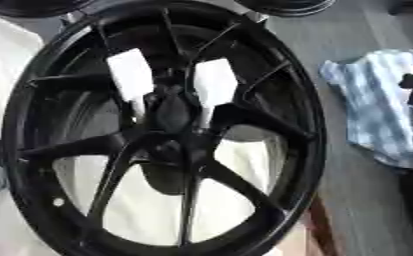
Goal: Pull the pin out of the wheel hub.
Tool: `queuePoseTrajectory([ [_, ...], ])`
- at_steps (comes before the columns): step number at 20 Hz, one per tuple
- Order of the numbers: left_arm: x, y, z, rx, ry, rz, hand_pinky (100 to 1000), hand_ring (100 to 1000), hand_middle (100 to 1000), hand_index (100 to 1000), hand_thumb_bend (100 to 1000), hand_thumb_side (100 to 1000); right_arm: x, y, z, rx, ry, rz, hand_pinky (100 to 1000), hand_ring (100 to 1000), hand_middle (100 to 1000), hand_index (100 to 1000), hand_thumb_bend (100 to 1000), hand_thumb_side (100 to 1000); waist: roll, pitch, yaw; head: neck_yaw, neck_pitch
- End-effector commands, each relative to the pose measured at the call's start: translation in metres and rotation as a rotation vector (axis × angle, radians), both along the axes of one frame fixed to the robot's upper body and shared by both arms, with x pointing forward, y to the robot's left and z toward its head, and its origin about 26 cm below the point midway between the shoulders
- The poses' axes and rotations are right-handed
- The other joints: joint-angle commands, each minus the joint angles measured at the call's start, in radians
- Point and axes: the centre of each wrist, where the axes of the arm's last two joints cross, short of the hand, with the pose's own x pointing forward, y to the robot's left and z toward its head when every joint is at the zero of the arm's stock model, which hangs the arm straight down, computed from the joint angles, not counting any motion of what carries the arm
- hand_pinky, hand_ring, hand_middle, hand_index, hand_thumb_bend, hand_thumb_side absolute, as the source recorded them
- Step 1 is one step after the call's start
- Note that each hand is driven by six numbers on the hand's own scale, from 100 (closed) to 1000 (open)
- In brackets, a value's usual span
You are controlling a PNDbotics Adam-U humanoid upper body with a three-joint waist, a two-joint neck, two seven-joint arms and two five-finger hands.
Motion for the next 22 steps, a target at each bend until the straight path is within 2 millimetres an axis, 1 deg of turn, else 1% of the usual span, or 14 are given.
queuePoseTrajectory([
  [1, -0.003, 0.003, 0.01, 0.04, -0.028, 0.011, 818, 700, 629, 794, 149, 552, -0.001, -0.002, 0.009, -0.03, -0.017, -0.003, 967, 829, 616, 788, 100, 516, 0.004, -0.013, -0.001, -0.001, -0.001],
  [5, -0.004, 0.003, 0.01, 0.063, -0.02, 0.019, 819, 701, 630, 798, 141, 545, -0.001, -0.002, 0.009, -0.031, -0.013, -0.006, 968, 829, 616, 788, 100, 513, 0.006, -0.011, -0.002, -0.003, -0.002],
  [7, -0.004, 0.004, 0.015, 0.133, -0.014, 0.034, 821, 700, 628, 798, 121, 508, -0.002, -0.002, 0.008, -0.032, -0.009, -0.009, 968, 829, 616, 788, 100, 515, 0.007, -0.012, -0.002, -0.008, -0.001],
  [9, -0.006, 0.006, 0.025, 0.263, 0.007, 0.056, 820, 702, 631, 800, 124, 487, -0.002, -0.003, 0.008, -0.035, -0.005, -0.012, 968, 829, 616, 788, 100, 515, 0.011, -0.015, 0.0, -0.012, 0.0],
  [10, -0.007, 0.006, 0.033, 0.348, 0.021, 0.073, 820, 707, 635, 804, 120, 473, -0.002, -0.003, 0.008, -0.038, -0.002, -0.012, 968, 829, 616, 788, 100, 515, 0.013, -0.018, 0.0, -0.013, 0.002],
  [11, -0.007, 0.006, 0.04, 0.432, 0.035, 0.088, 817, 709, 637, 802, 178, 454, -0.002, -0.003, 0.008, -0.041, 0.0, -0.012, 968, 829, 616, 788, 100, 512, 0.015, -0.019, 0.001, -0.013, 0.003],
  [12, -0.008, 0.005, 0.049, 0.54, 0.054, 0.1, 817, 710, 638, 802, 116, 441, -0.003, -0.003, 0.008, -0.044, 0.004, -0.012, 968, 829, 616, 788, 100, 514, 0.017, -0.021, 0.001, -0.013, 0.006],
  [13, -0.01, 0.004, 0.057, 0.639, 0.075, 0.112, 818, 722, 651, 806, 123, 430, -0.003, -0.004, 0.007, -0.046, 0.007, -0.013, 968, 829, 616, 788, 100, 514, 0.019, -0.023, 0.001, -0.014, 0.006],
  [14, -0.011, 0.003, 0.065, 0.753, 0.103, 0.128, 814, 729, 656, 802, 140, 447, -0.003, -0.004, 0.007, -0.05, 0.01, -0.013, 968, 829, 615, 788, 100, 514, 0.022, -0.024, 0.001, -0.014, 0.007],
  [16, -0.014, -0.001, 0.081, 0.983, 0.15, 0.154, 815, 743, 671, 806, 172, 422, -0.003, -0.004, 0.007, -0.056, 0.014, -0.011, 968, 829, 616, 788, 100, 513, 0.025, -0.025, -0.001, -0.012, 0.01],
  [17, -0.015, -0.003, 0.087, 1.079, 0.166, 0.153, 816, 746, 675, 806, 174, 429, -0.003, -0.004, 0.007, -0.058, 0.016, -0.011, 968, 829, 616, 788, 100, 513, 0.027, -0.026, -0.002, -0.011, 0.012],
  [18, -0.016, -0.006, 0.091, 1.173, 0.191, 0.137, 817, 752, 681, 808, 176, 459, -0.003, -0.004, 0.007, -0.061, 0.017, -0.009, 968, 829, 616, 788, 100, 512, 0.028, -0.026, -0.004, -0.008, 0.016],
  [21, -0.017, -0.016, 0.103, 1.391, 0.276, 0.064, 823, 766, 697, 813, 200, 475, -0.003, -0.004, 0.007, -0.067, 0.02, -0.007, 967, 829, 616, 788, 100, 512, 0.032, -0.029, -0.007, -0.005, 0.022],
  [22, -0.017, -0.021, 0.106, 1.448, 0.302, 0.034, 825, 769, 701, 816, 200, 521, -0.003, -0.004, 0.008, -0.069, 0.02, -0.005, 967, 829, 616, 788, 100, 512, 0.033, -0.03, -0.008, -0.004, 0.023],
])
